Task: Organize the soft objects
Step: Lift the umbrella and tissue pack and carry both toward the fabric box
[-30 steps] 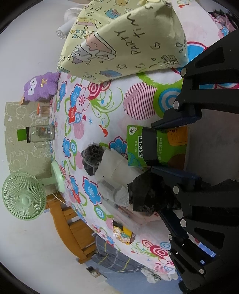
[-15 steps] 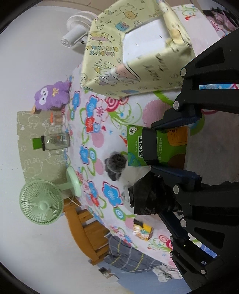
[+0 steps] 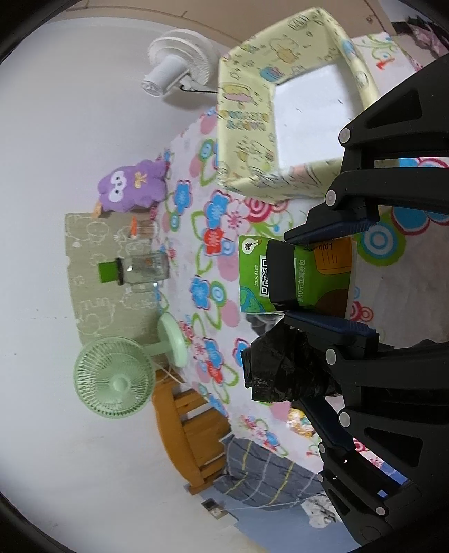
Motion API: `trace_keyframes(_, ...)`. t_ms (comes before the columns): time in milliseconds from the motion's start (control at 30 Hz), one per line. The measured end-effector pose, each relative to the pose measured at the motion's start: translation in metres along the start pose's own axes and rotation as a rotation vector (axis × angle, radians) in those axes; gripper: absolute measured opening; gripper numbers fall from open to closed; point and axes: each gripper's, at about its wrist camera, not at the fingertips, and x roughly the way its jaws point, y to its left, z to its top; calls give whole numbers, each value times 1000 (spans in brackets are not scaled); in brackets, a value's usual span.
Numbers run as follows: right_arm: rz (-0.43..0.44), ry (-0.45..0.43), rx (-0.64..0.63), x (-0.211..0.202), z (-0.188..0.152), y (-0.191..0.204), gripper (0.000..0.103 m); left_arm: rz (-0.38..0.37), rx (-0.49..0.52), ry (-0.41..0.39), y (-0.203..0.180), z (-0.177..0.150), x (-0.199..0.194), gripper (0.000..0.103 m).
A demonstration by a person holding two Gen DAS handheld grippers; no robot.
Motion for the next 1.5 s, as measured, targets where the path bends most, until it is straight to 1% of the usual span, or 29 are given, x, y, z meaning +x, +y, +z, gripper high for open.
trace_keyframes(433,-44,-58,-10,-23,27,-16,43,-35,19,-52,-21,25,-10,34)
trace_keyframes(733,-66,-72,-13,-28,34,-36,43,-52,32,-59,-41,34,-6,34)
trace_keyframes(900,-74,-81,4,-30,36,-52,43,-60,53,-60,-55,39,-3,34)
trace_keyframes(1500,-135,-89,36,-35,40,-113,43,-124,111,-53,-114,51,18,34)
